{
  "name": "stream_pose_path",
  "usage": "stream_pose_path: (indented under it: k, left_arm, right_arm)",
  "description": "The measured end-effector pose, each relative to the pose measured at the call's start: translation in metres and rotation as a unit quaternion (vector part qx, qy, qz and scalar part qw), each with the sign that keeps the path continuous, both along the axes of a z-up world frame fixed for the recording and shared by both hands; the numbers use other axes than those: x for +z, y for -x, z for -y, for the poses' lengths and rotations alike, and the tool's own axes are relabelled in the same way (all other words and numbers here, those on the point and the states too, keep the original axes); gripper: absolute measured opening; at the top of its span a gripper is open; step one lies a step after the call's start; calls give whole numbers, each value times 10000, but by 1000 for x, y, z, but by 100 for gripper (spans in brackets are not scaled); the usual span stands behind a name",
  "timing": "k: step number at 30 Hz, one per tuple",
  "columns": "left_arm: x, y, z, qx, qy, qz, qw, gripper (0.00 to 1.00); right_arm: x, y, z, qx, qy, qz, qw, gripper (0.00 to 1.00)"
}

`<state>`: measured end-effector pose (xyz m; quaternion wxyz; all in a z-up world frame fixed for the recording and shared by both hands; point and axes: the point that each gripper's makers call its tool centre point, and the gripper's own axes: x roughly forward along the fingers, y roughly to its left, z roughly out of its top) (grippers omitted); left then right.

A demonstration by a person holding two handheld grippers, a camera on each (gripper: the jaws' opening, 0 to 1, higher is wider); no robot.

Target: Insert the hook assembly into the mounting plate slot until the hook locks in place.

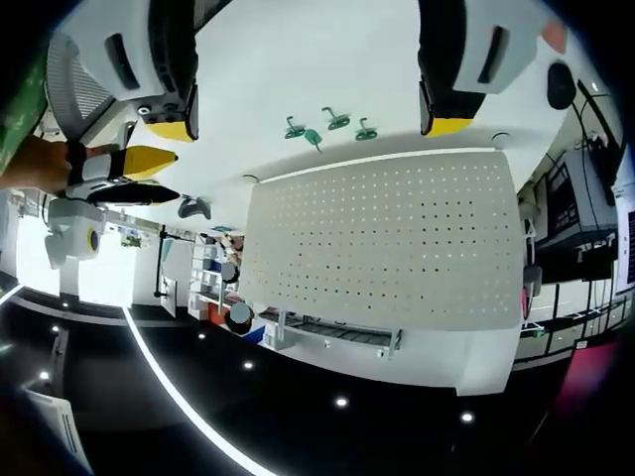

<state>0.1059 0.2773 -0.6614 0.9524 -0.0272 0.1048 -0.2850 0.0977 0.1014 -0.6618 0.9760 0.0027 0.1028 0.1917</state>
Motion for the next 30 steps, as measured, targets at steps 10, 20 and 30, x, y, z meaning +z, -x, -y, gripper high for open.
stream_pose_path:
  k: [10,20,30]
  left_arm:
    - [0,-1,2,-27,12,-11,10000,93]
    - [-1,-2,3,-23,14,-10,10000,93]
    - [-3,-3,4,-42,12,-42,10000,92]
  right_arm:
    - [-2,-1,0,-3,-9,-26,10000,91]
    - [-4,-3,0,12,-18,-72,10000,90]
    - [-5,-3,0,9,-13,-85,10000,89]
